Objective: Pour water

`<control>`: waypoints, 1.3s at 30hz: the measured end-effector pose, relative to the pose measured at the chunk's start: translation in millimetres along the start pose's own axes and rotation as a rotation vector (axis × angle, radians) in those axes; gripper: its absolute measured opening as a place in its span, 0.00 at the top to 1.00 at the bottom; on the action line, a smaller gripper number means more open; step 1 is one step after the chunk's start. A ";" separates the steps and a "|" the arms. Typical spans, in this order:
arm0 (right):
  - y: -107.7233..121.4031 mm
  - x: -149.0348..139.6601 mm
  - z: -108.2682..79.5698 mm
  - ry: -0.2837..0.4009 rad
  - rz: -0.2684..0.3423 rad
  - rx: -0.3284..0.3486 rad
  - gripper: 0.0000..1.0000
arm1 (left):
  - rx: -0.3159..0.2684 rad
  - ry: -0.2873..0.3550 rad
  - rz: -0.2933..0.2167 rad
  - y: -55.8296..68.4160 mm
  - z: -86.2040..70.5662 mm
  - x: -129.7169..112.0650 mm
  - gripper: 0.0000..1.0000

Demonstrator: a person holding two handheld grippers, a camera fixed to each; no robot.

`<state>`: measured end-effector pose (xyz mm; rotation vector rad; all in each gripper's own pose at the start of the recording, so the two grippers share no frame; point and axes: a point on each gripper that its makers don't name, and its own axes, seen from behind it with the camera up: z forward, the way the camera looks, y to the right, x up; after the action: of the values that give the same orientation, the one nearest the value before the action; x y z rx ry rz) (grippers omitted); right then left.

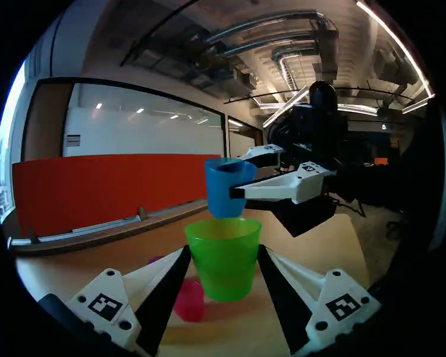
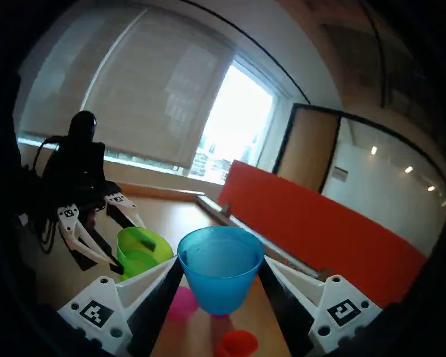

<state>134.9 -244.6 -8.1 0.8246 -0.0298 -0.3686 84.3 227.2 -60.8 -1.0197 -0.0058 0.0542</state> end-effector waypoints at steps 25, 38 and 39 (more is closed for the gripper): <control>-11.5 -19.0 -4.1 -0.059 0.268 0.099 0.11 | 0.008 -0.025 0.009 -4.4 -6.5 -4.5 0.19; -18.7 -40.2 -8.1 -0.112 0.231 0.119 0.11 | 0.008 -0.066 0.001 -9.7 -12.6 -17.8 0.19; -19.9 -41.9 -8.2 -0.116 0.230 0.123 0.11 | 0.007 -0.072 0.002 -9.8 -13.3 -19.2 0.19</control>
<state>91.0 -237.2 -23.1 0.9098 -0.2551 -0.1981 65.9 209.8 -59.0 -1.0102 -0.0701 0.0929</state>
